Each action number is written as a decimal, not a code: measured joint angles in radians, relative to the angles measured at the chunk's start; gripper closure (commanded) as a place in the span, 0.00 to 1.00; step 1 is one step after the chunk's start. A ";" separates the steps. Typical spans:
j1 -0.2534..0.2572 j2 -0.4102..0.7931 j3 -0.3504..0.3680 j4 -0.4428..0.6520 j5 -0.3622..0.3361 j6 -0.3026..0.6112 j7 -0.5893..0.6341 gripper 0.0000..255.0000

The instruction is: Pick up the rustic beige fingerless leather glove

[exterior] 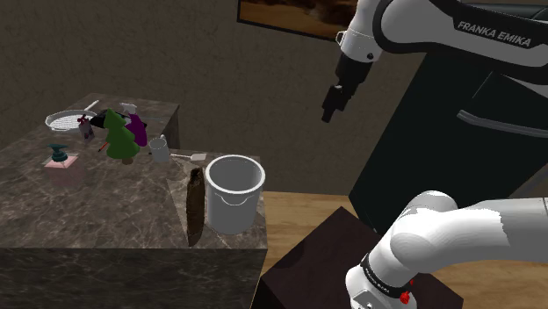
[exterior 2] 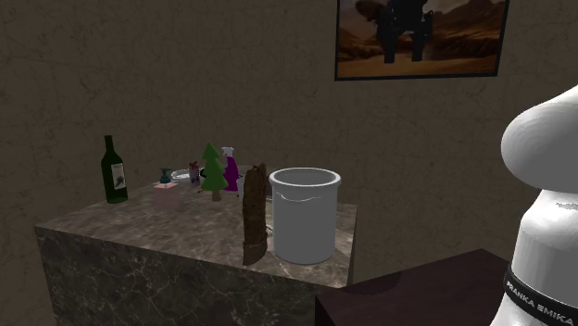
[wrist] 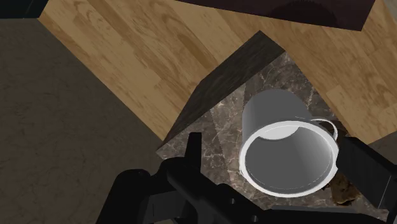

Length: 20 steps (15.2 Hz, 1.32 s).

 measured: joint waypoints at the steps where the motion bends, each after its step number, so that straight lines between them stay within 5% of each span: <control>1: 0.000 0.000 0.000 0.000 0.000 0.000 0.000 0.00; 20: 0.008 0.451 0.242 0.020 0.145 0.401 0.454 0.00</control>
